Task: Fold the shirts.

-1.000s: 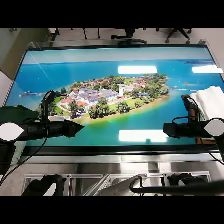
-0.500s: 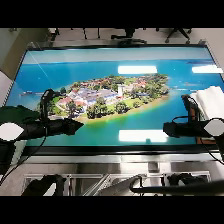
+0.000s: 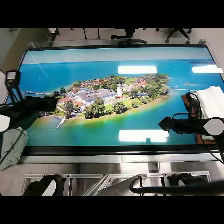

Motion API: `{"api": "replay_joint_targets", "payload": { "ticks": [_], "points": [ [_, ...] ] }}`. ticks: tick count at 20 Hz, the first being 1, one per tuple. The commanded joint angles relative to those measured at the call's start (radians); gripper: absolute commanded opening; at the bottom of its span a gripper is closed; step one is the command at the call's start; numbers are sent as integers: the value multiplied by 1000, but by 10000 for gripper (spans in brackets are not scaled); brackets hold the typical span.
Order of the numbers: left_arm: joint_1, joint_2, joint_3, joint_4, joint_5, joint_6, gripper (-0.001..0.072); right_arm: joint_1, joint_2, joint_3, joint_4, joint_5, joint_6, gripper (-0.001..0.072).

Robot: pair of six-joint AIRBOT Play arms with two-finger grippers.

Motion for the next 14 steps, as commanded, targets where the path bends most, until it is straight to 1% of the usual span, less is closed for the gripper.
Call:
{"api": "replay_joint_targets", "payload": {
  "ticks": [1, 4, 6, 9, 14],
  "points": [
    [259, -138, 74, 224, 35, 0, 713, 0, -1, 0, 0, -63, 0, 528],
    [480, -306, 99, 215, 34, -1, 712, 0, -1, 0, -1, -106, 0, 528],
    [574, -427, 119, 215, 48, -1, 713, 0, -11, -1, -8, -115, 0, 528],
    [634, -594, 182, 215, 56, -1, 713, 0, -53, -1, -7, -119, 0, 529],
    [607, -806, 356, 216, 64, -2, 712, 0, -148, -1, -3, -119, 0, 528]
  ]
}}
